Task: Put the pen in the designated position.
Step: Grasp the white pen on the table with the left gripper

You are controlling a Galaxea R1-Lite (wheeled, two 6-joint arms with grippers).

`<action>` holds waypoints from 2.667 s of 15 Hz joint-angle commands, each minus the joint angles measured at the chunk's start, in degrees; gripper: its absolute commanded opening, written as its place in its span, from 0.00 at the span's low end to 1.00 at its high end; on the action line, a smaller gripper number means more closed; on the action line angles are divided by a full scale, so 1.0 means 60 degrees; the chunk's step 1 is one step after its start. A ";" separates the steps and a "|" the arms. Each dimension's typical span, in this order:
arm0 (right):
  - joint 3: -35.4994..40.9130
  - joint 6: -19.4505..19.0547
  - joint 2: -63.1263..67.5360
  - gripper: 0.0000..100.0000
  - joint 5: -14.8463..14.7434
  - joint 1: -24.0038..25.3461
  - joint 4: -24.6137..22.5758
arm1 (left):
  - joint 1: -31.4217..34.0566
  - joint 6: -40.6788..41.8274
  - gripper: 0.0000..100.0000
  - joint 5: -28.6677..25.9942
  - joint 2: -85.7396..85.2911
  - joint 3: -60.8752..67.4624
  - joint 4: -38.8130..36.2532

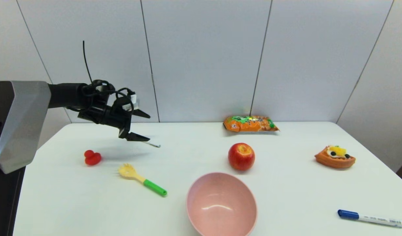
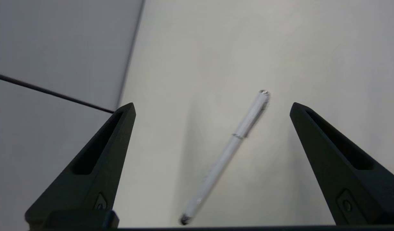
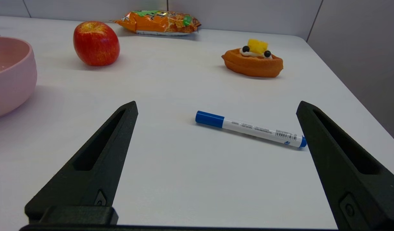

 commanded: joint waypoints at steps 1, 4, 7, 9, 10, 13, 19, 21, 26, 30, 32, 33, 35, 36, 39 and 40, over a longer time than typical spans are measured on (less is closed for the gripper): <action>0.0002 -0.0001 0.0011 1.00 0.0013 0.0003 -0.0007 | -0.0050 -0.0455 1.00 -0.0507 -0.0086 0.0001 0.1137; 0.0002 -0.0001 0.0011 1.00 0.0013 0.0003 -0.0007 | -0.0050 -0.0719 1.00 -0.0844 -0.0013 0.0001 0.1224; 0.0002 -0.0001 0.0011 1.00 -0.0002 0.0003 -0.0007 | -0.0050 -0.1144 1.00 -0.1108 0.0163 0.0001 0.1444; 0.0002 -0.0001 0.0011 1.00 0.0013 0.0003 -0.0007 | -0.0050 -0.1202 1.00 -0.1122 0.0251 0.0015 0.1532; 0.0002 -0.0001 0.0011 1.00 0.0013 0.0003 -0.0007 | -0.0035 -0.1217 1.00 -0.1122 0.0266 0.0001 0.1561; 0.0002 -0.0001 0.0011 1.00 -0.0002 0.0003 -0.0007 | -0.0021 -0.1056 1.00 -0.1005 0.0602 0.0001 0.1254; 0.0002 -0.0001 0.0011 1.00 0.0013 0.0003 -0.0007 | 0.0023 -0.0734 1.00 -0.0112 0.1144 0.0001 0.0492; 0.0002 -0.0001 0.0011 1.00 -0.0002 0.0003 -0.0007 | 0.0023 -0.0748 1.00 0.0152 0.1203 0.0001 0.0404; 0.0002 -0.0001 0.0011 1.00 -0.0002 0.0003 -0.0007 | 0.0345 -0.0792 1.00 0.0679 0.1232 0.0001 0.0316; 0.0002 -0.0001 0.0011 1.00 0.0013 0.0003 -0.0007 | 0.0653 -0.0734 1.00 0.0885 0.1247 0.0001 0.0316; 0.0002 -0.0001 0.0011 1.00 0.0013 0.0003 -0.0007 | 0.0668 -0.0763 1.00 0.0885 0.1320 0.0001 0.0302; 0.0002 -0.0001 0.0011 1.00 -0.0002 0.0003 -0.0007 | 0.0668 -0.0763 1.00 0.0885 0.1320 0.0001 0.0302; 0.0002 -0.0001 0.0011 1.00 -0.0002 0.0003 -0.0007 | 0.0653 -0.0748 1.00 0.0855 0.1335 0.0001 0.0331; 0.0002 -0.0001 0.0011 1.00 -0.0002 0.0003 -0.0007 | 0.0638 -0.0777 1.00 0.0841 0.1335 0.0001 0.0360; 0.0002 -0.0016 0.0011 1.00 -0.0002 0.0003 -0.0007 | 0.0624 -0.0836 1.00 0.0709 0.1335 0.0015 0.0463; 0.0002 -0.0001 0.0011 1.00 0.0013 0.0003 -0.0007 | 0.0624 -0.0851 1.00 0.0562 0.1335 0.0015 0.0624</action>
